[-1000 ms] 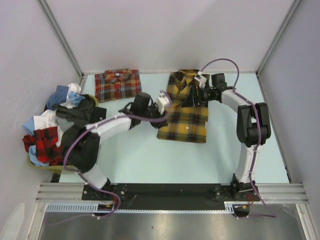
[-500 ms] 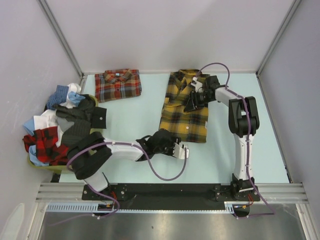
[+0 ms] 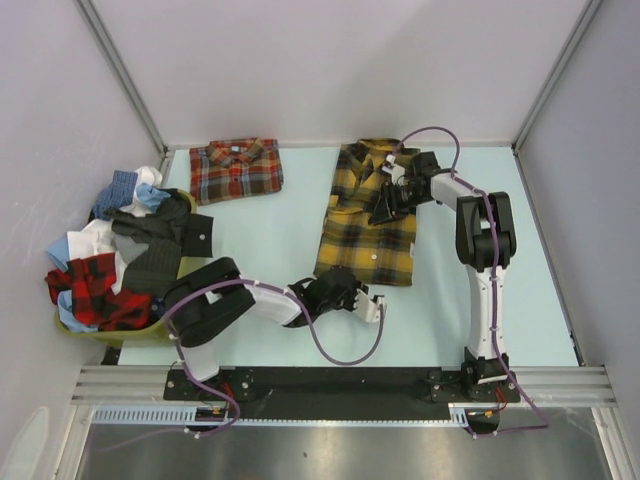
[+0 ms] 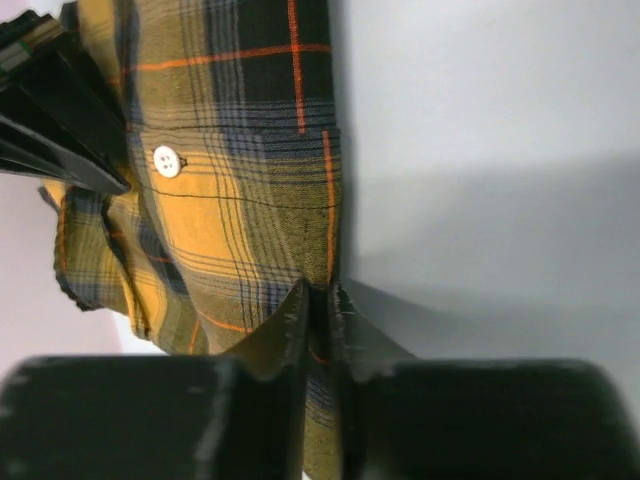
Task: Fold and stack the long sleeve shirts
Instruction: Fold the shirt
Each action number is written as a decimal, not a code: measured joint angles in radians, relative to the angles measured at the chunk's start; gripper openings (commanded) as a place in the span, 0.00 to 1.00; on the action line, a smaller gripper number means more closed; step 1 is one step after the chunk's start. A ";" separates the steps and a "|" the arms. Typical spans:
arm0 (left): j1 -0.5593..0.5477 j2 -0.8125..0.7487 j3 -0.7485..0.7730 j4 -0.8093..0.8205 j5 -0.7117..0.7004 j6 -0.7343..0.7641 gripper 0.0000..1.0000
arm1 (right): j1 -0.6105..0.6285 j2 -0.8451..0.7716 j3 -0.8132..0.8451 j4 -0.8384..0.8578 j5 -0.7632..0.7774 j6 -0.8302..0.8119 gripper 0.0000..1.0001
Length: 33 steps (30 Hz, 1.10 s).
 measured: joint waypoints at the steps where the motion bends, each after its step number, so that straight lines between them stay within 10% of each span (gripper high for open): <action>1: -0.001 -0.002 0.002 -0.011 0.001 0.002 0.00 | 0.000 0.002 0.004 -0.007 -0.003 -0.006 0.38; 23: -0.104 -0.406 0.330 -0.995 0.338 -0.352 0.00 | 0.063 -0.230 -0.039 -0.309 -0.030 -0.260 0.42; 33: -0.023 -0.226 0.714 -1.366 0.507 -0.294 0.00 | -0.006 -0.161 0.149 -0.369 -0.025 -0.276 0.42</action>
